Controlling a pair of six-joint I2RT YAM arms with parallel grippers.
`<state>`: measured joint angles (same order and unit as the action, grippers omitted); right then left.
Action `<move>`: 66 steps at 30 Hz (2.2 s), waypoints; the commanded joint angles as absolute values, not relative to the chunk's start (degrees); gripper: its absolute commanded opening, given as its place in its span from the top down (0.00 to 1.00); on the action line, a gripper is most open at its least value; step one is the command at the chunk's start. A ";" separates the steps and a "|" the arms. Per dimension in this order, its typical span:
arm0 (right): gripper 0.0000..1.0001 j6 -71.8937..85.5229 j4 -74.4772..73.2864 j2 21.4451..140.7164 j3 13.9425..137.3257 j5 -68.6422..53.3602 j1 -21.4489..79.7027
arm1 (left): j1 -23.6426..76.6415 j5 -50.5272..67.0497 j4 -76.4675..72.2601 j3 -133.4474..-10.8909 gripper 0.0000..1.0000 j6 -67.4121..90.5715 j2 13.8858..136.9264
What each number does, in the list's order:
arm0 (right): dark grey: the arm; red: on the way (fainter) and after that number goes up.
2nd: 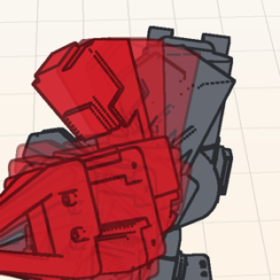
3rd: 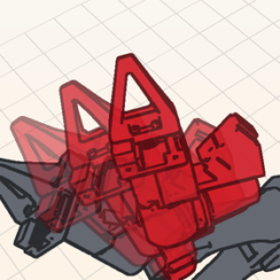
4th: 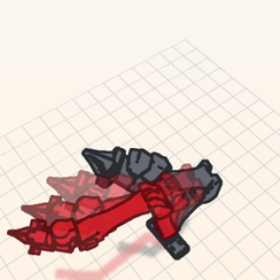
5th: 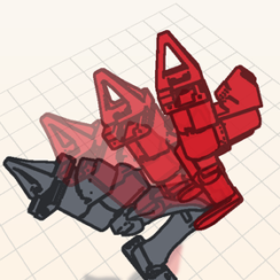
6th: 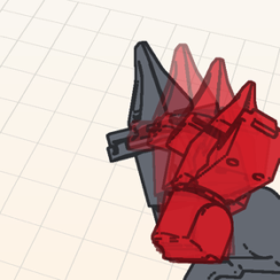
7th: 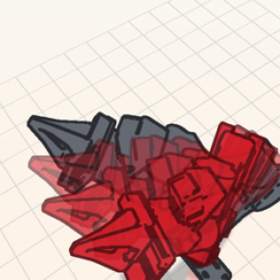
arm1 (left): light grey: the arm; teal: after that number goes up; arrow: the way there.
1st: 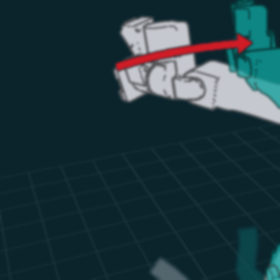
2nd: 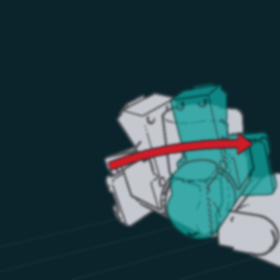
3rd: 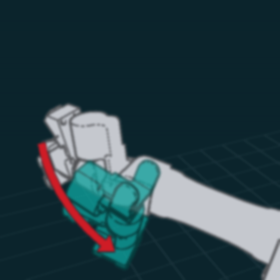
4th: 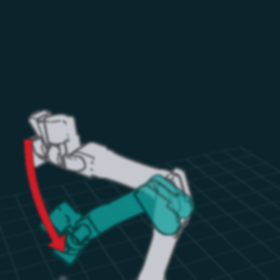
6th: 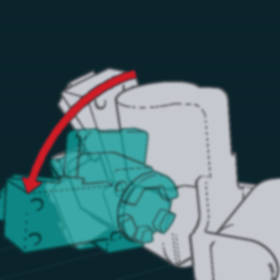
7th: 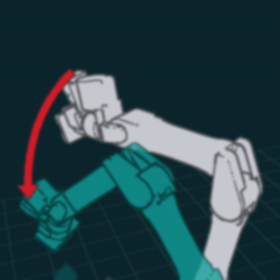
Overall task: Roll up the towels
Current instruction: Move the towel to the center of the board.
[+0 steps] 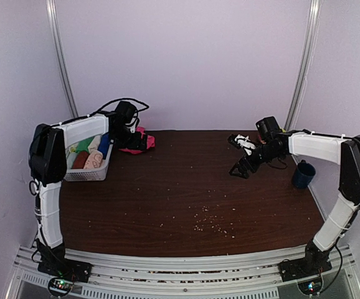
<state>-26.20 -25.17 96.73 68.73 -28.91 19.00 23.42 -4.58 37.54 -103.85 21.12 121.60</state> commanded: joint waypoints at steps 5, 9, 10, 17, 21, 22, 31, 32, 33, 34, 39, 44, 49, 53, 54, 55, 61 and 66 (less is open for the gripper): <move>0.00 -25.14 -23.37 97.10 68.55 -28.02 18.01 | 21.13 -11.49 39.81 -106.86 0.02 23.68 125.42; 0.00 -25.13 -23.37 97.24 68.55 -28.33 18.01 | 19.37 -12.76 39.77 -103.71 0.02 23.99 124.21; 0.00 -25.08 -23.38 97.23 68.55 -28.38 18.01 | 18.96 -12.90 39.73 -102.99 0.02 24.00 123.90; 0.00 -24.88 -23.47 97.03 68.51 -28.91 17.84 | 16.26 -13.35 38.21 -99.45 0.02 23.28 122.05; 0.00 -25.06 -22.85 96.79 68.10 -28.11 17.81 | 16.57 -9.92 34.37 -98.74 0.02 20.81 121.28; 0.00 -25.19 -22.32 96.52 67.85 -27.75 17.82 | 17.03 -9.53 33.08 -98.82 0.02 19.95 121.13; 0.00 -25.19 -17.88 93.16 63.67 -31.74 15.27 | 20.33 -7.30 27.84 -108.52 0.02 14.41 129.18; 0.00 -25.36 -18.41 93.36 63.86 -32.67 14.81 | 20.45 -6.56 27.50 -109.91 0.02 13.99 130.64; 0.00 -25.58 -18.84 93.49 64.05 -33.35 14.44 | 20.55 -6.01 27.30 -111.57 0.02 13.46 132.39; 0.00 -25.79 -19.11 93.45 64.15 -33.87 14.05 | 20.60 -5.67 27.33 -114.12 0.02 13.06 134.16; 0.00 -26.68 -19.34 92.23 63.90 -34.41 13.54 | 20.74 -3.09 26.62 -120.11 0.04 11.71 140.66; 0.00 -26.90 -19.59 92.10 63.90 -34.57 13.54 | 20.99 -1.84 24.27 -120.50 0.10 10.54 142.91; 0.00 -26.89 -19.93 92.15 64.07 -35.10 13.54 | 20.96 -2.68 24.22 -121.24 0.24 9.49 144.79; 0.00 -27.06 -19.80 91.90 64.07 -35.16 13.54 | 21.00 -2.85 24.17 -121.02 0.42 8.49 145.19; 0.00 -27.07 -19.78 91.90 64.06 -35.16 13.54 | 20.99 -2.63 24.21 -120.88 0.48 8.26 145.24; 0.00 -27.07 -19.78 91.93 64.06 -35.09 13.54 | 20.94 -2.45 24.19 -120.73 0.54 8.06 145.37; 0.00 -27.07 -19.43 91.48 63.93 -35.07 13.54 | 20.96 -1.14 24.77 -120.59 0.82 7.29 146.47; 0.00 -26.75 -16.68 89.34 62.43 -32.39 13.54 | 21.16 0.80 25.02 -120.68 1.00 6.65 146.10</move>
<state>-26.79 -19.59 92.88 63.77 -34.41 13.74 20.82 -1.98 25.43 -119.59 7.60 144.86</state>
